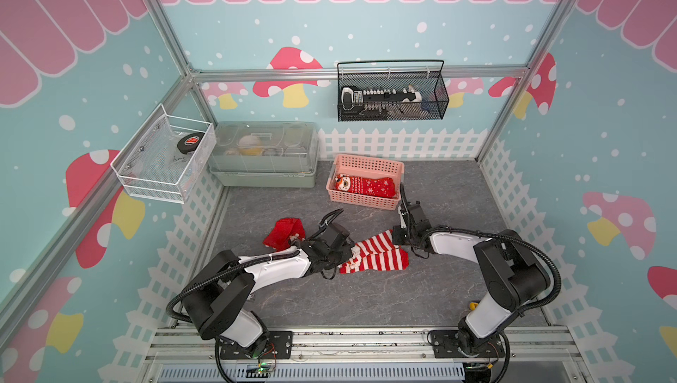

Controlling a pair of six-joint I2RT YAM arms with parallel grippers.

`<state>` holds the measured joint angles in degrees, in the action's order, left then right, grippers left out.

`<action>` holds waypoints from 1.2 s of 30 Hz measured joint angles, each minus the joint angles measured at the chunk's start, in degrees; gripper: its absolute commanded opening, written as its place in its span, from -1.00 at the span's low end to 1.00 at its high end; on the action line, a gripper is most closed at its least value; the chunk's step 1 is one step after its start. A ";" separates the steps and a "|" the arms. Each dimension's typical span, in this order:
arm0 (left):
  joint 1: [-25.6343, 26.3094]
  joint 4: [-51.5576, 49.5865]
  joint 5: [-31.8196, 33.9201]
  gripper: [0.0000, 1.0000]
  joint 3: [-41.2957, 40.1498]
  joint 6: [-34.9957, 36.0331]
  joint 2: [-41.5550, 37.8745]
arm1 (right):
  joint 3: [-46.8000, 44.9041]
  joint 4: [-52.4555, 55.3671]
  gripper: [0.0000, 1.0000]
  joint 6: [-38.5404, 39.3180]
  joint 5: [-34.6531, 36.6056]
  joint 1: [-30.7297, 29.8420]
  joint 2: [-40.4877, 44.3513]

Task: Place the socks together as a pair
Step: Flatten out the sock.

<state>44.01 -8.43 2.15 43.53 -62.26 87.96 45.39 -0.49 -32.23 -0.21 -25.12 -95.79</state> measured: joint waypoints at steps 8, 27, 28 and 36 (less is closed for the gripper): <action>0.00 -4.15 -0.02 -1.00 2.38 2.78 -3.08 | -2.14 1.03 -1.00 -0.22 -0.20 -0.33 10.21; -0.22 -6.67 -0.39 -1.00 -1.03 11.26 -14.64 | -23.76 2.03 -1.00 -13.62 5.51 -12.48 48.26; -0.33 -6.29 -0.50 -1.00 -1.68 11.56 -14.64 | -25.83 1.29 -1.00 -14.53 6.05 -12.48 49.59; -0.92 -2.27 -0.96 -1.00 -3.69 11.93 -12.72 | -29.62 -4.59 -1.00 -15.98 9.53 -12.48 50.34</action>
<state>43.09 -10.70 1.19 39.83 -50.33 75.24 15.77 -5.08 -48.21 9.32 -37.60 -45.45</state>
